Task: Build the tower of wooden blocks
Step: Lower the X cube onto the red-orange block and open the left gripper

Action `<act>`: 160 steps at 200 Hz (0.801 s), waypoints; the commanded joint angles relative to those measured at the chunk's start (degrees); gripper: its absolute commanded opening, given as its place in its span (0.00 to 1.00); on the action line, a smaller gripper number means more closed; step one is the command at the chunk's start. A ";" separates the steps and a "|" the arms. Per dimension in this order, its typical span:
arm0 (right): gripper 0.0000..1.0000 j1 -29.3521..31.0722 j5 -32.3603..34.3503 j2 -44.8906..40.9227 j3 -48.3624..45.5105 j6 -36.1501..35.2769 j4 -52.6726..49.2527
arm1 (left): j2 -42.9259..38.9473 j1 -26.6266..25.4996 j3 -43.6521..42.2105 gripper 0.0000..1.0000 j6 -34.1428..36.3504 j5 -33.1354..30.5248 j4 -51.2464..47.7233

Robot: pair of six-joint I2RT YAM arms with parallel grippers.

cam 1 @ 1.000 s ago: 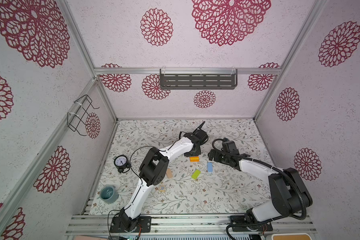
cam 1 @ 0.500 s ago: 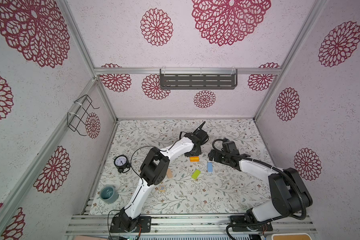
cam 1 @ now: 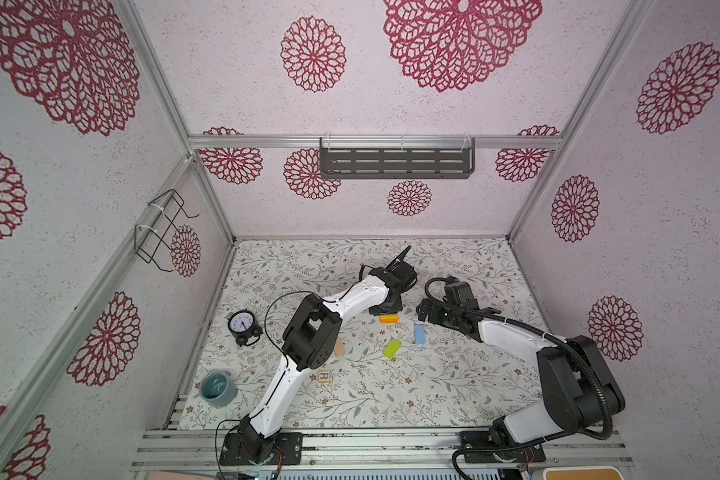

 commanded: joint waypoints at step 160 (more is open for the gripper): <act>0.99 -0.41 -0.15 -1.62 -0.65 0.77 1.59 | 0.98 0.28 2.79 0.48 -0.03 -1.75 -1.44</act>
